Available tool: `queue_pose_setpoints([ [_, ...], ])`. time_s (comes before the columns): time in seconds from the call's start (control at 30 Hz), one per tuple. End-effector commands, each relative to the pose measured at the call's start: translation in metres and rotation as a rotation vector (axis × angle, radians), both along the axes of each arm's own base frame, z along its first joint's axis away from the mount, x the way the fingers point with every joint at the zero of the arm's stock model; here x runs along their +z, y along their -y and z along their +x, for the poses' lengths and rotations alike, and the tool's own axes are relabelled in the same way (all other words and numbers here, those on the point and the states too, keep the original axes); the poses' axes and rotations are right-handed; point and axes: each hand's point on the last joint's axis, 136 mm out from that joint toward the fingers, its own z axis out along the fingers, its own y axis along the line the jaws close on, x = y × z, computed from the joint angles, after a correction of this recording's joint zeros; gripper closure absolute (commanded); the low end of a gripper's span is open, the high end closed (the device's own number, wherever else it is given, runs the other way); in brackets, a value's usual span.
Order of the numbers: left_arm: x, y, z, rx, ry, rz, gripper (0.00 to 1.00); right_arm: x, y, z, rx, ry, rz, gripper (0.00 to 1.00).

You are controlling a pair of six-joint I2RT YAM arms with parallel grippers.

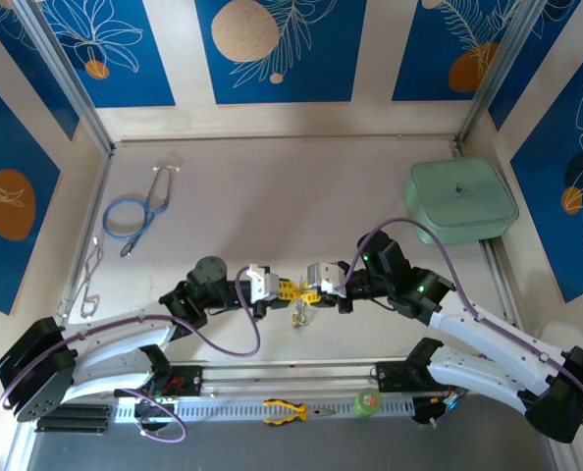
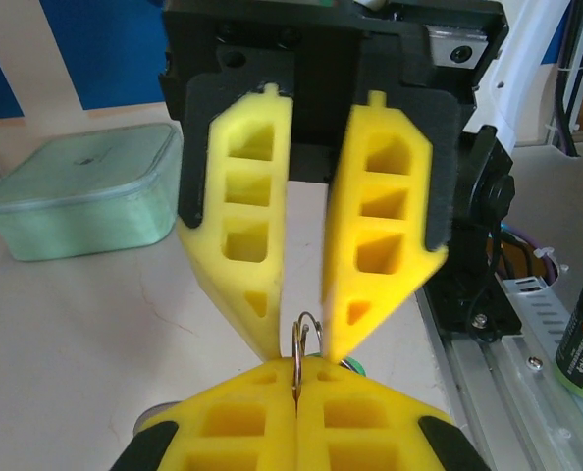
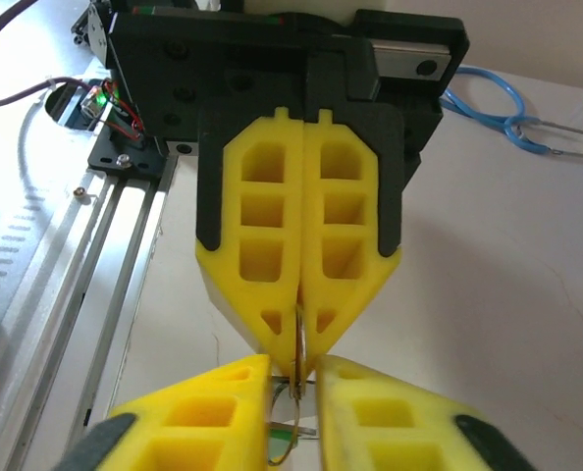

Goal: Put the keys on the keyring

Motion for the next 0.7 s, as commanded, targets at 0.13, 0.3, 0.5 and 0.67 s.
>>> queue_pose_setpoints([
  [0.13, 0.027, 0.005, -0.009, -0.066, 0.071, -0.069, 1.00, 0.000, -0.003, -0.005, 0.024, 0.007, 0.009, 1.00],
  [0.3, 0.025, 0.004, 0.004, 0.012, 0.060, -0.041, 0.80, 0.004, -0.003, -0.001, 0.015, 0.005, -0.008, 1.00],
  [0.5, -0.005, -0.010, 0.022, 0.131, 0.082, 0.178, 0.62, 0.003, 0.001, 0.005, 0.010, -0.012, -0.108, 1.00],
  [0.67, -0.017, -0.014, 0.022, 0.115, 0.095, 0.275, 0.75, 0.005, -0.003, 0.010, 0.011, -0.014, -0.162, 1.00],
])
